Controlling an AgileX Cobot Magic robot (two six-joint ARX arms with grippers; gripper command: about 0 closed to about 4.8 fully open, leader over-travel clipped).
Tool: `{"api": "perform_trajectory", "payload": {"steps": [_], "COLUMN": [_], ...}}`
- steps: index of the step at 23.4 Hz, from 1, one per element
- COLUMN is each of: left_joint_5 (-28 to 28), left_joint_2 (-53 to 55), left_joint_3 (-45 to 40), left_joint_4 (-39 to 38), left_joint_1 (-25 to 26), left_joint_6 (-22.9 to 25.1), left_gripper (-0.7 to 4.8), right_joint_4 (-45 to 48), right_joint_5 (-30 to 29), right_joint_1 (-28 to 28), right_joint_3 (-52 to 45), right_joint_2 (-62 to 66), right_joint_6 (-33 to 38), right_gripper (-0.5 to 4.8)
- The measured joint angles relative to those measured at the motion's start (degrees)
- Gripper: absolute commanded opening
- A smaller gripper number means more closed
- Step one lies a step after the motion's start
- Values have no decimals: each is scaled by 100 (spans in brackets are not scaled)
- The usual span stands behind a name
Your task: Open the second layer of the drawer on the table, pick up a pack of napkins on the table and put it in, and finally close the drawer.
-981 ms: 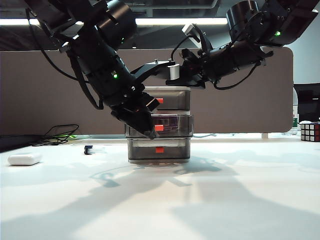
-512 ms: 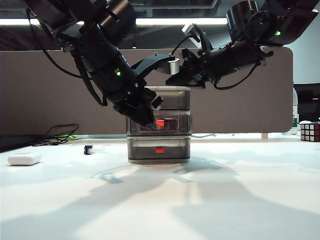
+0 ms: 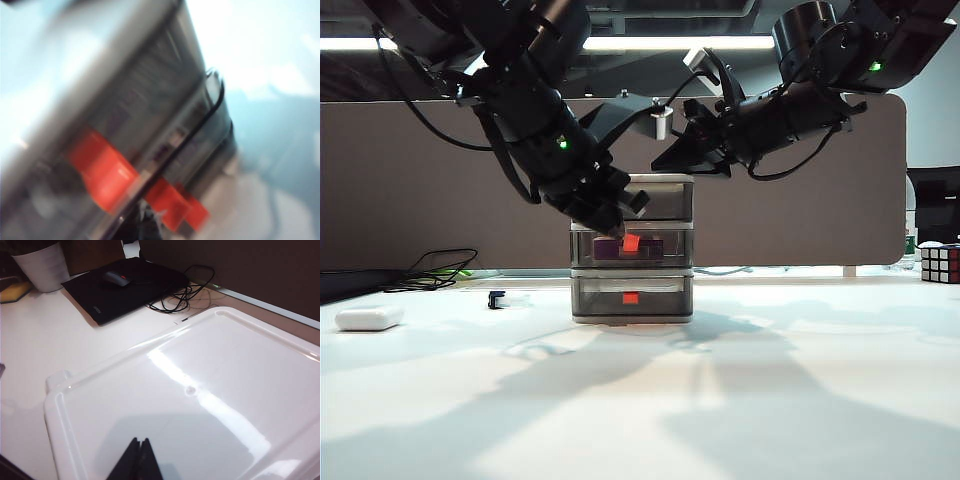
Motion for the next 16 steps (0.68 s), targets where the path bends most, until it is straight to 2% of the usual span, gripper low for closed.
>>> {"api": "perform_trajectory", "payload": {"steps": [1,5,9,13,16], "left_joint_5": [-94,-186,-772,-824,-846], "left_joint_2": [15,107,-48,-798,-2037], "left_joint_3": [9,26,-39,-343,-1067], "left_joint_4": [249,339,195,210,358], "left_joint_1": [0,-9,-74,-76,-76], "left_joint_6": [0,2,181,201,-164], "left_gripper": [-5,-5,-5,-5,-5], "right_joint_4": [-22,-74,-107,-269,-857], "right_joint_5": [0,68,-26,52,186], "right_joint_1": [0,0,0,-2,-52], "right_joint_3": [0,2,2,-11,-83], "right_joint_2": [0,-7,-9,-109,-697], "right_joint_6": [-66,-155,-256,-262,-433], "right_gripper": [-4,-5,-4,-5,-5]}}
